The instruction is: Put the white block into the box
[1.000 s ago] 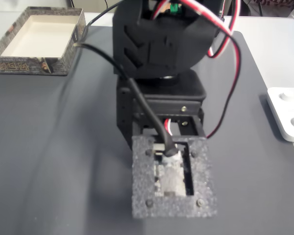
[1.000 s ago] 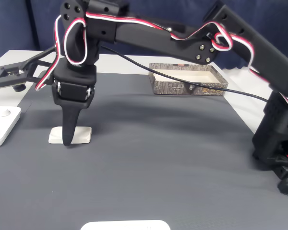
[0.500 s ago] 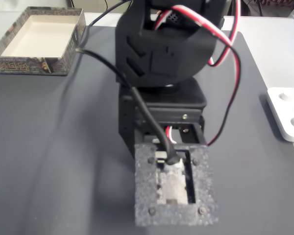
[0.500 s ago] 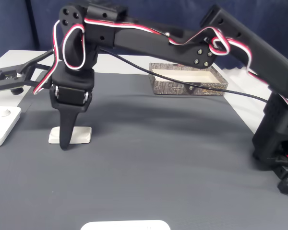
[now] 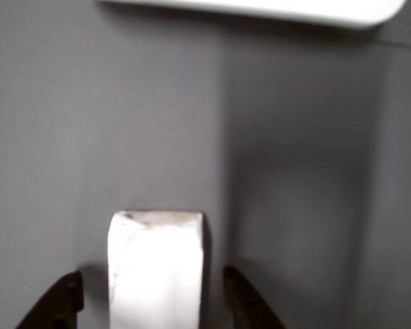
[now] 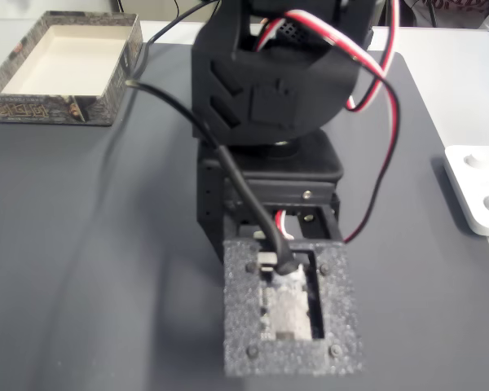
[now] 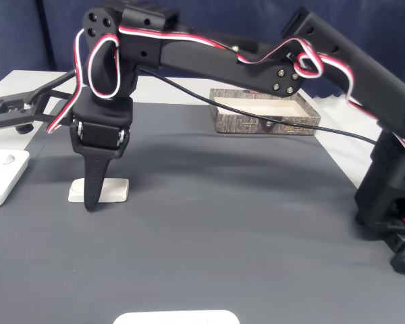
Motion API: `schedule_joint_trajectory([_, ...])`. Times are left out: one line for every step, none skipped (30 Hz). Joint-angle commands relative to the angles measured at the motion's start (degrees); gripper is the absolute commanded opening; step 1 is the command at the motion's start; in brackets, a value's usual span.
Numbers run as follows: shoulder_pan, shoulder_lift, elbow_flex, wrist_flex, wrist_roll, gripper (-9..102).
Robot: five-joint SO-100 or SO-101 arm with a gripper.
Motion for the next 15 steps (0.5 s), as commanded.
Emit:
schedule_joint_trajectory([-0.4,0.7,-3.4,-0.5,0.5,30])
schedule_joint_trajectory([-0.3,0.7,-3.3,-0.5,0.6,30])
schedule_joint_trajectory([-0.3,0.7,-3.3,-0.5,0.6,30])
schedule_joint_trajectory([-0.3,0.7,-3.3,-0.5,0.6,30])
schedule_joint_trajectory([-0.3,0.7,-3.3,-0.5,0.6,30])
schedule_joint_trajectory([-0.3,0.7,-3.3,-0.5,0.6,29])
schedule_joint_trajectory([-0.3,0.7,-3.3,-0.5,0.6,29])
schedule_joint_trajectory([-0.3,0.7,-3.3,-0.5,0.6,29])
schedule_joint_trajectory([-0.2,0.7,-3.3,-0.4,0.6,29])
schedule_joint_trajectory([-0.2,0.7,-3.2,-0.4,0.6,28])
schedule_joint_trajectory([-0.2,0.7,-3.2,0.1,0.7,27])
schedule_joint_trajectory([-0.2,0.7,-3.2,0.7,0.7,26])
schedule_joint_trajectory([-0.1,0.7,-3.1,1.5,0.7,25])
schedule_joint_trajectory([-0.1,0.8,-3.1,2.5,0.6,24])
schedule_joint_trajectory([0.0,0.8,-2.9,3.3,0.4,22])
